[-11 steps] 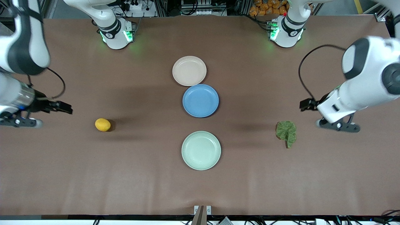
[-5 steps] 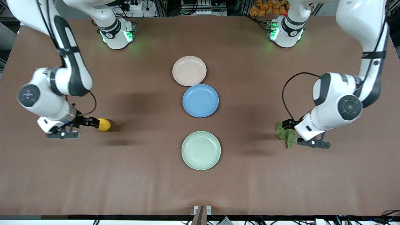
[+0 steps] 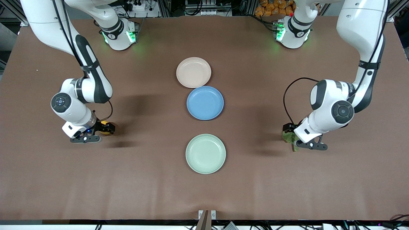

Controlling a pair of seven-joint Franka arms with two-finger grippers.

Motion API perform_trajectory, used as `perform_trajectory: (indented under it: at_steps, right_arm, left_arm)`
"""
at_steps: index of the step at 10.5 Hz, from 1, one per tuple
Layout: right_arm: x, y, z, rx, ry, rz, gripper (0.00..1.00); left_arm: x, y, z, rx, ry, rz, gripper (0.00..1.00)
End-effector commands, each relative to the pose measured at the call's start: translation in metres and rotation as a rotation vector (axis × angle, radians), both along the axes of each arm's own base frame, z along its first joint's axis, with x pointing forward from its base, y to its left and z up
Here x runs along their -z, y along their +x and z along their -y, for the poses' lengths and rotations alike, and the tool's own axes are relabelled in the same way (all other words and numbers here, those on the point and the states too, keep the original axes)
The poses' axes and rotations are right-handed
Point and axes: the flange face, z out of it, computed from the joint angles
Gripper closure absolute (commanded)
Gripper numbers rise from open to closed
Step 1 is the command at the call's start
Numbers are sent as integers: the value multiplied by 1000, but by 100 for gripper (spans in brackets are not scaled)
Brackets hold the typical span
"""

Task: Place lemon and lettuce in plates
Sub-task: 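Grasp the lemon with the right gripper while the left gripper grasps the lettuce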

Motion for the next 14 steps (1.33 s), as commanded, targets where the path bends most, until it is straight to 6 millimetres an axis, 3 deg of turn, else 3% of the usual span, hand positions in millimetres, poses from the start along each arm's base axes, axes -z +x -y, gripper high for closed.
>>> perform_trajectory:
  at_steps: [1, 3, 7, 9, 12, 14]
  right_arm:
    - [6, -15, 14, -45, -3, 25, 0]
    - [15, -16, 15, -55, -7, 23, 0]
    - [26, -20, 16, -51, -10, 15, 0]
    - [37, -31, 17, -53, -12, 2, 0]
    - [48, -34, 17, -54, -16, 4, 0]
    - [46, -33, 14, -59, -15, 6, 32]
  left_arm:
    - [24, 0, 6, -11, 23, 4, 0]
    - [32, 1, 8, -23, 54, 20, 0]
    - [71, 2, 7, -20, 69, 45, 0]
    - [86, 0, 7, -31, 67, 37, 0]
    - [97, -4, 2, -36, 69, 18, 0]
    - [100, -6, 2, -37, 64, 26, 0]
